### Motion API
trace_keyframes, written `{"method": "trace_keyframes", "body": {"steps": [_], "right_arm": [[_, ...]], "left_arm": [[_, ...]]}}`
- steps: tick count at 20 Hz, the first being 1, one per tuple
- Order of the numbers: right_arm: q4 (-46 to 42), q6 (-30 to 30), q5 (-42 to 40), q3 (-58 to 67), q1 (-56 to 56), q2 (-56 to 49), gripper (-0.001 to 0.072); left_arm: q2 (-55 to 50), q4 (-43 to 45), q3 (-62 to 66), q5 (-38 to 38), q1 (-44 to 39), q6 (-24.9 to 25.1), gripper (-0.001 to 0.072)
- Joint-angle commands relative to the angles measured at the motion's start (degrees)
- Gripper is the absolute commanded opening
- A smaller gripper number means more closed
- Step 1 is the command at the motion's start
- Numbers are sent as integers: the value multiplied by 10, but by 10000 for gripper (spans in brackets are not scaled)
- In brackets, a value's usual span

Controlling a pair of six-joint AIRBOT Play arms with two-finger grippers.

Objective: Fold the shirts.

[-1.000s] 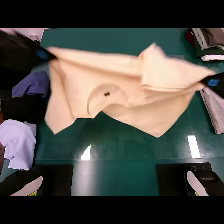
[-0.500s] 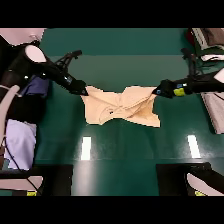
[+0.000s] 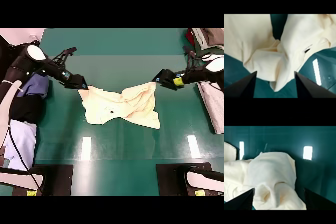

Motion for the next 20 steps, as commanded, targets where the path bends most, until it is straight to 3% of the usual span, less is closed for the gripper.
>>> {"method": "trace_keyframes", "body": {"steps": [1,10,15,19,20], "right_arm": [[-1,-21,47,12,-43,21,680],[0,-37,32,-170,-124,176,674],[0,-43,40,-181,-123,192,673],[0,-49,67,-187,-122,192,671],[0,-49,70,-199,-122,192,659]], "left_arm": [[5,2,-2,-95,34,-5,543],[98,-11,-306,67,-34,21,545],[97,-11,-342,188,-76,1,545],[96,-30,-342,216,-76,1,542],[96,-38,-342,226,-76,1,501]]}}
